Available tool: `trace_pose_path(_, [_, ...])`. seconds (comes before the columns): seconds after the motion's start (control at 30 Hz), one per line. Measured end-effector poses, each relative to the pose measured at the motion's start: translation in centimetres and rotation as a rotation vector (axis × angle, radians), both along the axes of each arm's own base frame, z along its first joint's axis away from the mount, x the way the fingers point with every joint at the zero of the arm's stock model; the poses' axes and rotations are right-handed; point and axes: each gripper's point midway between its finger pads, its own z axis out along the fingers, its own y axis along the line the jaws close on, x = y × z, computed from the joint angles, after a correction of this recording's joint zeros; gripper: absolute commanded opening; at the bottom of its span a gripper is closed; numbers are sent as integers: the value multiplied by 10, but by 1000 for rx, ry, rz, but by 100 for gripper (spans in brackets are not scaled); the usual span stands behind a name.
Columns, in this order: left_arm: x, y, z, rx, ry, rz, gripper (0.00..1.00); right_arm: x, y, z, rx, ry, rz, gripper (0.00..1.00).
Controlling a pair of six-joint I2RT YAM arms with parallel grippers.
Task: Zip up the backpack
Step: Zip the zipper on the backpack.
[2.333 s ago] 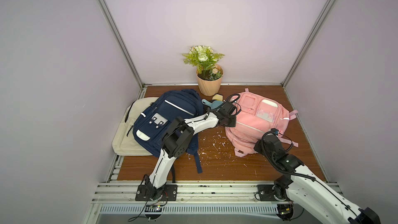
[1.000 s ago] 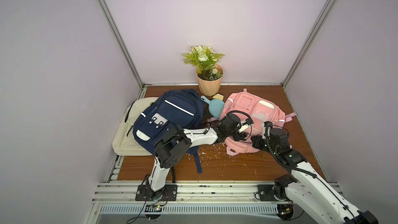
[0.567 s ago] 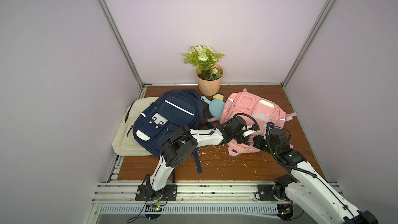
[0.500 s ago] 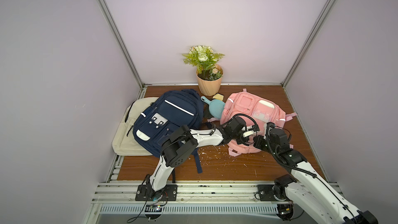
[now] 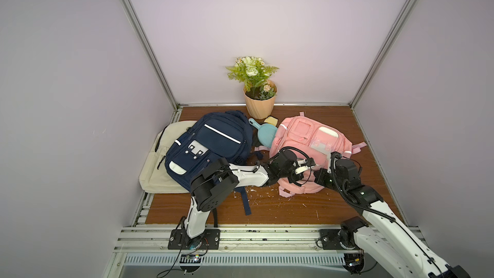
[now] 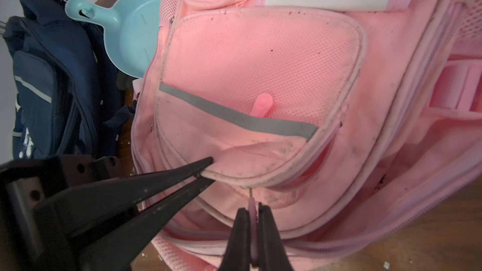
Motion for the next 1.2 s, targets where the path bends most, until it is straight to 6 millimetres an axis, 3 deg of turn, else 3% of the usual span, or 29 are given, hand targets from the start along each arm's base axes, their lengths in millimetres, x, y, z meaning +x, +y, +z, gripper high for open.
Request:
trace_pose_path(0.2, [2, 9, 3, -17, 10, 18, 0, -2, -5, 5, 10, -14, -20, 0])
trace_pose_path(0.33, [6, 17, 3, -16, 25, 28, 0, -1, -28, 5, -41, -25, -119, 0])
trace_pose_path(0.53, [5, 20, 8, -23, 25, 27, 0, 2, -31, 7, -56, -36, -135, 0])
trace_pose_path(0.73, [0, 26, 7, 1, 19, 33, 0, 16, -34, -6, -67, -4, -135, 0])
trace_pose_path(0.93, [-16, 18, 3, 28, 11, 31, 0, 31, -39, -12, -31, 34, -143, 0])
trace_pose_path(1.07, [-17, 13, 8, 14, 32, 47, 6, 32, -44, -5, -34, 19, -157, 0])
trace_pose_path(1.2, [-18, -2, 19, -29, 84, 62, 30, 31, -62, 7, -74, -26, -219, 0])
